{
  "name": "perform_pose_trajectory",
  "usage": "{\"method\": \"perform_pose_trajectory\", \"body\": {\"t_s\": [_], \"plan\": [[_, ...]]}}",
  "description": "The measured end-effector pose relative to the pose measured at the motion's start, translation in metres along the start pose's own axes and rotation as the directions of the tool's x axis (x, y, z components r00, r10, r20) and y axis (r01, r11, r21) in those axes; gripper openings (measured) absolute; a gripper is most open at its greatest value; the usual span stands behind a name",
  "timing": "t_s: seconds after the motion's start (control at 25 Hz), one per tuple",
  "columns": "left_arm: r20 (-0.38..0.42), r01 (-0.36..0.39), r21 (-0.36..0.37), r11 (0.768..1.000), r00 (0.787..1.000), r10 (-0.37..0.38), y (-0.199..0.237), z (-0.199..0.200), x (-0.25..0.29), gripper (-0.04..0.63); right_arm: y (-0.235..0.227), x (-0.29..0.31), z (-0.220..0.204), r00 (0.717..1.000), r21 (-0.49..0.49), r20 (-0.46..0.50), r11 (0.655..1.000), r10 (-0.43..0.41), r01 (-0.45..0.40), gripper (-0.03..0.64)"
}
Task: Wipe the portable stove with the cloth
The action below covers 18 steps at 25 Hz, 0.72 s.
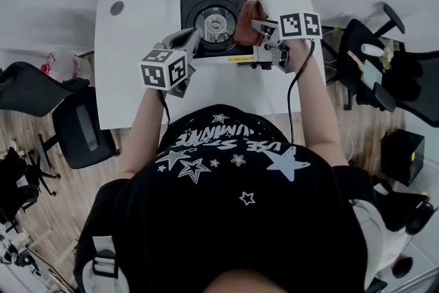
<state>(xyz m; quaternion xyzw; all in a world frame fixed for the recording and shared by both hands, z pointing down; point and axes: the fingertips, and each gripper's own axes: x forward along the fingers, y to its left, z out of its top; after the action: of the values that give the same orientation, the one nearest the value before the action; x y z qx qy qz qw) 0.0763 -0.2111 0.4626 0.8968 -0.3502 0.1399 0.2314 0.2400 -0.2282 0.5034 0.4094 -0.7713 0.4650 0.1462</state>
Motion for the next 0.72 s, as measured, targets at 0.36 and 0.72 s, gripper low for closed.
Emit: {"method": "perform_pose_trajectory", "body": {"t_s": [0.36,0.72], "plan": [[-0.007,0.018,0.009,1.0,1.0,-0.018,-0.012,-0.002,0.006,0.009,-0.024,-0.023,-0.001,0.998,0.037,0.039,0.999,-0.041,0.039,0.064],[-0.017,0.033,0.011,0.999,0.999,-0.032,-0.019,-0.005,0.007,0.009,-0.035,-0.037,-0.008,0.997,0.093,0.071,0.995,-0.042,0.036,0.066]]}}
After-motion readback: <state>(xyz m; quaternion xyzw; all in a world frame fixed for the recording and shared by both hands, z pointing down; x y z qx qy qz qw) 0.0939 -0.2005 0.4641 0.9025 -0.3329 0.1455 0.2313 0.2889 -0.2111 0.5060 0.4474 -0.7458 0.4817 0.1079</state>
